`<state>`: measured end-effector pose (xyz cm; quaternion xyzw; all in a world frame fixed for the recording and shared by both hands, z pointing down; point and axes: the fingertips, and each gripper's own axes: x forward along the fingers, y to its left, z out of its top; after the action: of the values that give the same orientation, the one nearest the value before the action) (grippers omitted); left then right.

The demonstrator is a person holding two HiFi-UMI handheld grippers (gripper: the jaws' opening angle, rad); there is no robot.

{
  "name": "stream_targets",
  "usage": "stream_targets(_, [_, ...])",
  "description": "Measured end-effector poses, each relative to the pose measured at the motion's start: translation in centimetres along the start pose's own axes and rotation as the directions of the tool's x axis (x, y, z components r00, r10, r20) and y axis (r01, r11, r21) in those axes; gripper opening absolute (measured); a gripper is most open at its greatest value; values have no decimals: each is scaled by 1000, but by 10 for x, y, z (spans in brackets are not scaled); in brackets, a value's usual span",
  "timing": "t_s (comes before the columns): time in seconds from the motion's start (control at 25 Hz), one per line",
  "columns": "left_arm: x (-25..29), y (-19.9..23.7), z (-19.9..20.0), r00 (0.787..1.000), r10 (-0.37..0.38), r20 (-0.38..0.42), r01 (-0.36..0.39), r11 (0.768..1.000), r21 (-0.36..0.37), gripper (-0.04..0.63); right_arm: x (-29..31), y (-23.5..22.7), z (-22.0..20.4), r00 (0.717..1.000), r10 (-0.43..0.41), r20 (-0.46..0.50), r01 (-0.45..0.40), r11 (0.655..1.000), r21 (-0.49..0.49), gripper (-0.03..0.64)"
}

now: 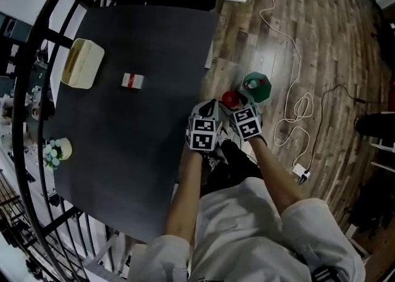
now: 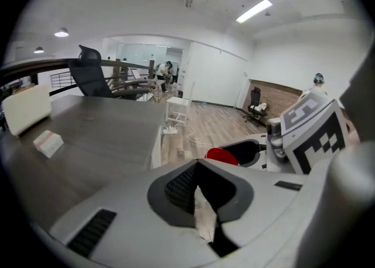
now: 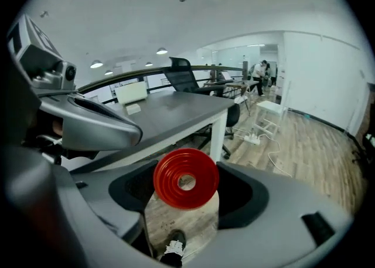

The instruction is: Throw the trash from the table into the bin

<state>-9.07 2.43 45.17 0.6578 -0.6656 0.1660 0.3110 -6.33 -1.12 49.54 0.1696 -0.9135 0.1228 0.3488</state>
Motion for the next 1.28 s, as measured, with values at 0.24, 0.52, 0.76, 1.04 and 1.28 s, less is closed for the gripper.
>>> stream_targets(0.24, [59, -64, -21, 989, -123, -77, 128, 989, 75, 28, -30, -80, -74, 989, -146, -36, 150, 977, 153, 319])
stream_targets(0.52, [126, -112, -47, 963, -197, -186, 226, 963, 148, 28, -46, -147, -153, 970, -220, -103, 240, 927, 288, 319])
stream_targets(0.76, [180, -126, -72, 934, -218, -283, 275, 944, 182, 28, -30, -190, -198, 960, -237, -150, 275, 899, 341, 319])
stream_targets(1.04, [242, -136, -90, 910, -221, -351, 310, 925, 222, 26, 13, -234, -230, 958, -228, -173, 278, 883, 378, 321])
stream_targets(1.28, [295, -141, -130, 874, -252, -415, 374, 895, 245, 26, 55, -254, -277, 953, -213, -214, 289, 846, 448, 320])
